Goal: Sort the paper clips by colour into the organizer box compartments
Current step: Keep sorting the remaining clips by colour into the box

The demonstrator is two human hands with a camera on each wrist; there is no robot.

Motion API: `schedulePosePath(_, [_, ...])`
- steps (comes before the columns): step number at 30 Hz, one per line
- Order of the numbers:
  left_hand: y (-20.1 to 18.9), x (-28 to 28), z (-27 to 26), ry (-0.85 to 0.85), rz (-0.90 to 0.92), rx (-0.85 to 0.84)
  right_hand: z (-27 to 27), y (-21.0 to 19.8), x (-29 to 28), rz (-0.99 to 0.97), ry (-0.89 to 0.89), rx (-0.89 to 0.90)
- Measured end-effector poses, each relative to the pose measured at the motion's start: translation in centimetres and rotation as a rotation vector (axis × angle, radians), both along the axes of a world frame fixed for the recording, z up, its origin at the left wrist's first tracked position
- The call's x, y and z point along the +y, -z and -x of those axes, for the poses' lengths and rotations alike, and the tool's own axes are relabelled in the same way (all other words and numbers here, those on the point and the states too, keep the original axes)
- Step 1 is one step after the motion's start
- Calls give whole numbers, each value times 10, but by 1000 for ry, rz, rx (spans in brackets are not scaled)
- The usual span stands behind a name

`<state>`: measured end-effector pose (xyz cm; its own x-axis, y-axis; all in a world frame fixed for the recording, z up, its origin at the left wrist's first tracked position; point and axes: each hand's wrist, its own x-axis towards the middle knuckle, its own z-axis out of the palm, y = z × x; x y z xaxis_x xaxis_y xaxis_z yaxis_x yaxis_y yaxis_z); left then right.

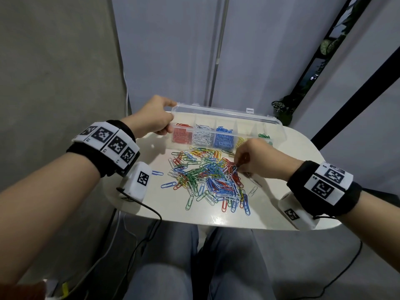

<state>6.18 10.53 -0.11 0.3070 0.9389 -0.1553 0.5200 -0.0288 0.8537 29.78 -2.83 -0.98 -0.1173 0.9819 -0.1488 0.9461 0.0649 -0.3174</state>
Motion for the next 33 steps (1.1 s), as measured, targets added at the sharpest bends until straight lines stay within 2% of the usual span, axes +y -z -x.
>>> schedulePosePath(2, [0,0,0,3,0,-4,-4,0,-1,20,70,135])
schedulePosePath(6, [1,0,1,8,-6,-2,-19,-6,-3,69,329,575])
schedulePosePath(11, [1,0,0,6,-3,-4,-21,-7,-9,92,466,840])
schedulePosePath(17, [1,2,1,4,-1,-5,-16,-12,-13,-47,443,872])
schedulePosePath(24, [2,1,0,9,7,-16,-38,-53,4,-390,485,871])
schedulePosePath(28, [1,1,0,11,8,-24,-46,-63,17,-417,533,895])
schedulePosePath(33, [0,-2,0,9,11,-28,-25,-59,42,-385,517,962])
